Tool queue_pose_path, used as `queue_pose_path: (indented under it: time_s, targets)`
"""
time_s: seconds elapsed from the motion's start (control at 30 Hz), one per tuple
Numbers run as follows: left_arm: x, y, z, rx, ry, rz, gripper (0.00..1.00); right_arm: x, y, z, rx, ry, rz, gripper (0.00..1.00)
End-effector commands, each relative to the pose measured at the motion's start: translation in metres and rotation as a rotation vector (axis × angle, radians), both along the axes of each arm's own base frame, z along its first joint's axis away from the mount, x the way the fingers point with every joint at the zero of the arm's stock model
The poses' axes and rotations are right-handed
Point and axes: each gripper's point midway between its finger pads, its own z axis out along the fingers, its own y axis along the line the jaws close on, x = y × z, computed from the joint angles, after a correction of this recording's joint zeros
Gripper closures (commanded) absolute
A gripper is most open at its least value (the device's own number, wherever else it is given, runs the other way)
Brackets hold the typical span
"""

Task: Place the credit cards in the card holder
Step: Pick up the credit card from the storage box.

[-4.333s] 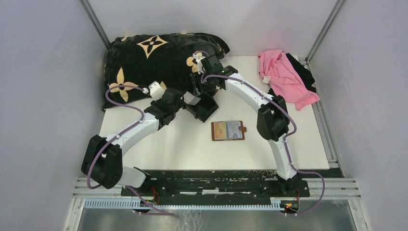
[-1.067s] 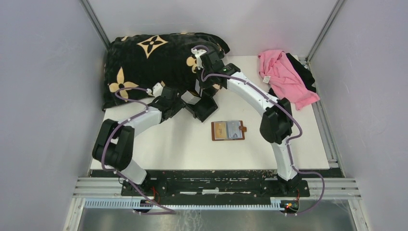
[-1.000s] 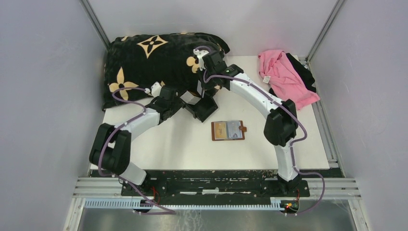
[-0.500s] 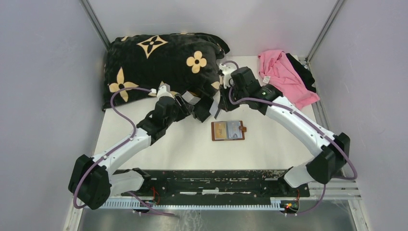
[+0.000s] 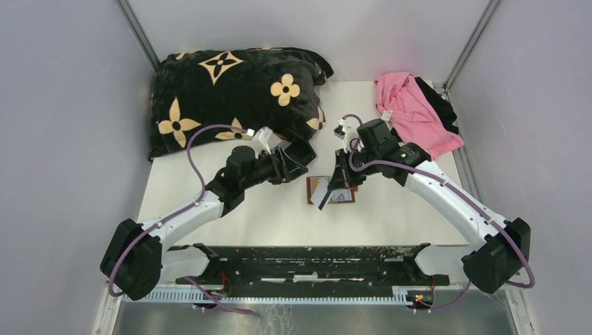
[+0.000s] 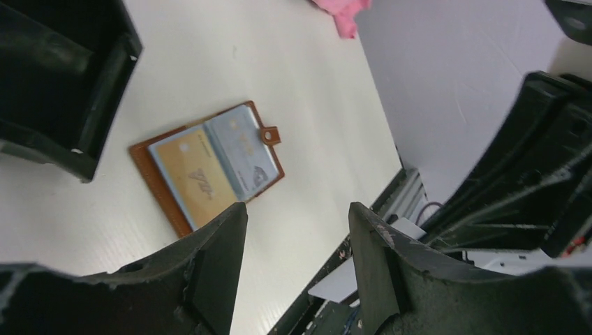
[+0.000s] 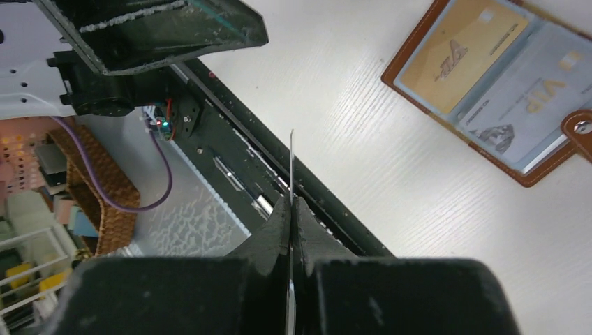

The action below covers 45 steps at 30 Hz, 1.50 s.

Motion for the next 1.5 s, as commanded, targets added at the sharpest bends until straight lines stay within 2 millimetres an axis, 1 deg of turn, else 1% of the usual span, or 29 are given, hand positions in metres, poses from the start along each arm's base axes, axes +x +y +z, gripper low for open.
queue_pose_path:
  time_s: [0.0, 0.13, 0.27, 0.5, 0.77, 0.9, 0.93, 1.0, 1.13, 1.27, 1.3, 1.33, 1.47]
  targets:
    - [-0.026, -0.022, 0.021, -0.105, -0.075, -0.202, 0.38, -0.009, 0.004, 0.019, 0.129, 0.038, 0.027, 0.99]
    - [-0.039, -0.026, 0.015, -0.14, -0.043, -0.261, 0.39, -0.01, 0.003, 0.017, 0.155, 0.069, 0.028, 0.99]
    - [-0.05, -0.03, 0.013, -0.162, -0.018, -0.322, 0.39, -0.011, 0.006, 0.014, 0.188, 0.115, 0.035, 0.99]
    - [-0.059, -0.037, 0.016, -0.196, 0.009, -0.407, 0.39, -0.005, 0.011, 0.007, 0.222, 0.162, 0.037, 0.99]
    - [-0.072, -0.038, 0.01, -0.21, 0.054, -0.468, 0.41, 0.001, 0.014, 0.003, 0.259, 0.191, 0.025, 0.99]
    - [-0.078, -0.038, 0.009, -0.229, 0.072, -0.487, 0.44, 0.003, 0.017, -0.002, 0.278, 0.221, 0.031, 0.99]
    - [-0.079, -0.038, 0.01, -0.239, 0.075, -0.493, 0.46, 0.003, 0.018, -0.004, 0.285, 0.227, 0.033, 0.99]
    - [-0.082, -0.039, 0.011, -0.25, 0.083, -0.509, 0.52, 0.004, 0.019, -0.006, 0.302, 0.246, 0.035, 0.99]
    - [-0.085, -0.042, 0.011, -0.263, 0.106, -0.547, 0.73, 0.01, 0.02, -0.005, 0.343, 0.255, 0.022, 0.99]
    - [-0.086, -0.044, 0.011, -0.267, 0.12, -0.574, 0.89, 0.017, 0.019, -0.003, 0.372, 0.258, 0.005, 0.99]
    - [-0.087, -0.045, 0.011, -0.267, 0.123, -0.579, 0.94, 0.02, 0.018, -0.002, 0.378, 0.258, -0.003, 0.99]
    - [-0.087, -0.045, 0.011, -0.268, 0.125, -0.584, 0.97, 0.021, 0.018, -0.002, 0.386, 0.259, -0.005, 0.99]
    - [-0.083, -0.047, 0.01, -0.275, 0.125, -0.582, 0.97, 0.029, 0.018, -0.001, 0.392, 0.264, -0.022, 0.98]
